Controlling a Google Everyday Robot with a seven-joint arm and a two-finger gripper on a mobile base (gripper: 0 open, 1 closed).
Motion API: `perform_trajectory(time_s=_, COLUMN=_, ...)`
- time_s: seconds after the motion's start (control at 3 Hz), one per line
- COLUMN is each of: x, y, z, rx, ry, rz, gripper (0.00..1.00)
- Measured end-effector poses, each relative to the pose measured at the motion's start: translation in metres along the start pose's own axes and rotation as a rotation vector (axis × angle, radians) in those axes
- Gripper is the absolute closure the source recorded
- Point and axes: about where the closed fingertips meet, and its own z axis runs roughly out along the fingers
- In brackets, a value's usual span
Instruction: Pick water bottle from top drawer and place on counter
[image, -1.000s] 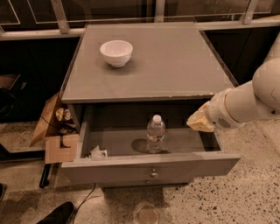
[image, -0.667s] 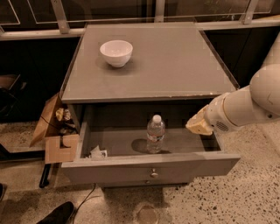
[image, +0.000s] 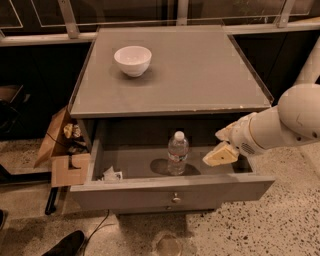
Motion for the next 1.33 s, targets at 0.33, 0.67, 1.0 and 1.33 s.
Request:
perform_trajectory(time_s=0.33, x=-0.001, y=0.000, z=0.014, rx=-0.017, ry=-0.020, rz=0.008, gripper=0.00)
perform_trajectory(time_s=0.67, x=-0.005, y=-0.001, z=0.032, rx=-0.032, ry=-0.062, rz=0.027, gripper=0.00)
perform_trajectory(time_s=1.0, x=-0.017, y=0.009, z=0.058, rx=-0.073, ry=-0.144, rz=0.050, gripper=0.01)
perform_trajectory(time_s=1.33, x=-0.027, y=0.018, z=0.073, rx=-0.095, ry=-0.197, rz=0.050, gripper=0.01)
